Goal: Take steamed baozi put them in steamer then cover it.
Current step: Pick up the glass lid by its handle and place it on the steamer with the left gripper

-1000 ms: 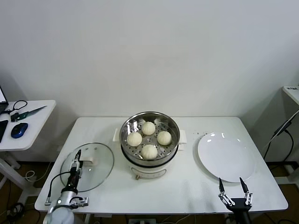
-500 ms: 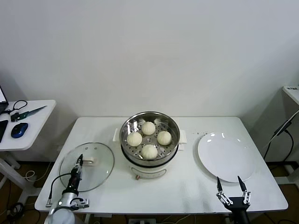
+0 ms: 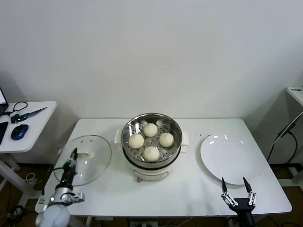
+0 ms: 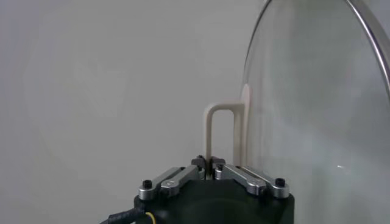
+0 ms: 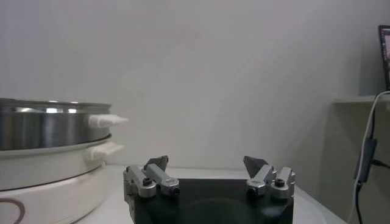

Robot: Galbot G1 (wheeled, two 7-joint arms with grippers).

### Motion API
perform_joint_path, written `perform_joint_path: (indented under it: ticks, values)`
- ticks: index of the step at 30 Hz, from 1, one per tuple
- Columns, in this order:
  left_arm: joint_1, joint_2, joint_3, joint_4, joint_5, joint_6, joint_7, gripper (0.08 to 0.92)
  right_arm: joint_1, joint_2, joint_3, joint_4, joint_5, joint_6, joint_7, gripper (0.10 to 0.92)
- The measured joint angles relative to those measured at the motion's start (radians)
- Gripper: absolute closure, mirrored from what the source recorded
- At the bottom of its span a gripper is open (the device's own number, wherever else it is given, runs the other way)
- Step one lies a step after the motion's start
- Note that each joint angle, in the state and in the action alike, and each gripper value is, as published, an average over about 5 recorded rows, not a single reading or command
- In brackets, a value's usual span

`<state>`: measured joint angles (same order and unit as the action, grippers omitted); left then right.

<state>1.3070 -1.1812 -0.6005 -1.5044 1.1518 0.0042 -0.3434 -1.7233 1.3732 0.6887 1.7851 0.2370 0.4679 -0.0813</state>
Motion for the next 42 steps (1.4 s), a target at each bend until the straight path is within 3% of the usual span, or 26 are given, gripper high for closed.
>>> perform_joint_path:
  ticks: [11, 21, 31, 42]
  values:
    - [-0.004, 0.132, 0.002, -0.252, -0.195, 0.141, 0.186, 0.863, 0.009, -0.001, -0.007, 0.000, -0.015, -0.010, 0.020, 0.203]
    - [-0.049, 0.151, 0.147, -0.494, -0.157, 0.398, 0.369, 0.863, 0.029, -0.011, -0.020, -0.012, -0.024, -0.008, 0.034, 0.203]
    - [-0.161, 0.066, 0.398, -0.567, 0.037, 0.599, 0.541, 0.863, 0.055, -0.020, -0.038, -0.047, -0.024, 0.015, 0.040, 0.203]
    - [-0.296, -0.126, 0.626, -0.512, 0.227, 0.699, 0.618, 0.863, 0.063, -0.034, -0.043, -0.061, -0.019, 0.028, 0.041, 0.203]
